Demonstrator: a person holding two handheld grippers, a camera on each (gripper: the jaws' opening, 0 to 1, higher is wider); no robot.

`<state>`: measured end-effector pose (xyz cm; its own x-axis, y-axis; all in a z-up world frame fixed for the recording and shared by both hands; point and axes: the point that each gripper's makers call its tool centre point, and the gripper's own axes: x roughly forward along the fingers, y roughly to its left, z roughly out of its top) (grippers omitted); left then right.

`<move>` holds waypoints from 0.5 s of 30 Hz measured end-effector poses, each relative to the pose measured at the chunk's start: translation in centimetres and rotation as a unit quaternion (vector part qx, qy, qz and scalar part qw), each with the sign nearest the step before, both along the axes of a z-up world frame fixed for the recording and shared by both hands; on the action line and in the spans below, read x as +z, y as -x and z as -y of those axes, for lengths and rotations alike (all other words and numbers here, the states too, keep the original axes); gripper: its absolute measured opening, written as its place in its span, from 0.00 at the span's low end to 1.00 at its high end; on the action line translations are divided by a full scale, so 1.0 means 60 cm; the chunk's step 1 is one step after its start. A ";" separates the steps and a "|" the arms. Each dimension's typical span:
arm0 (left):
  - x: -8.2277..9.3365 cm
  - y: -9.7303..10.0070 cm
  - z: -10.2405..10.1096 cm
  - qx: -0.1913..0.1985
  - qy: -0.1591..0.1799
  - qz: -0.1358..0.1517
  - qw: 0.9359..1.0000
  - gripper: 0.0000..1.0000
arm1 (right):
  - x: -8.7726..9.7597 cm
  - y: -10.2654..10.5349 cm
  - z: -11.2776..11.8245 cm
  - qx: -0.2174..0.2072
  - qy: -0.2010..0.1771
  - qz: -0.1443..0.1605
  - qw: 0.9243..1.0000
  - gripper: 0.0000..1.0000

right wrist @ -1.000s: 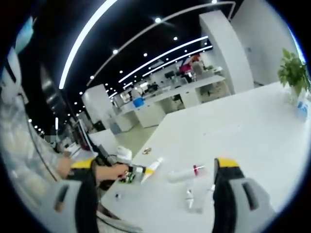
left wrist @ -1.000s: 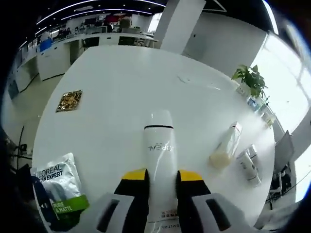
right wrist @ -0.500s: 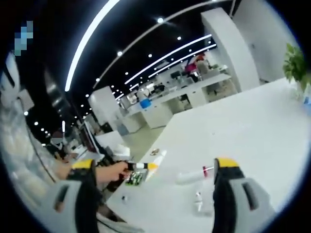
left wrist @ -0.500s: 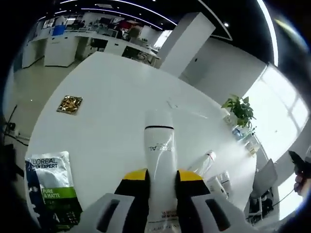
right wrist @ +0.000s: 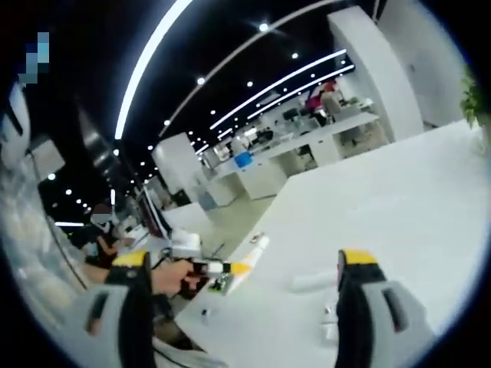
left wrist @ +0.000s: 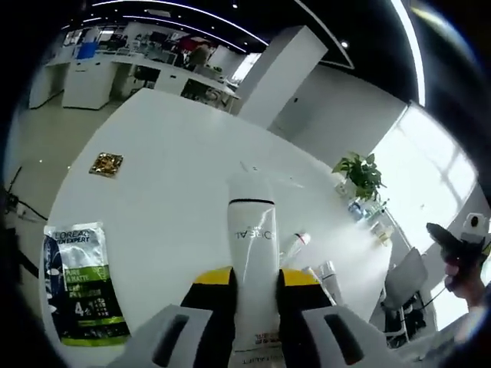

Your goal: Arrange the skincare products in the storage area until every visible bottle or jar stands upright without overlapping.

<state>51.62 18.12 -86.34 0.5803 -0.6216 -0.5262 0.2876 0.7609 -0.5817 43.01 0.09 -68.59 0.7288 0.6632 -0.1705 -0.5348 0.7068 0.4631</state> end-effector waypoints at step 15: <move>0.124 0.033 0.073 -0.074 0.063 0.061 0.993 0.18 | -0.014 0.005 -0.038 0.036 -0.015 -0.018 0.999 0.98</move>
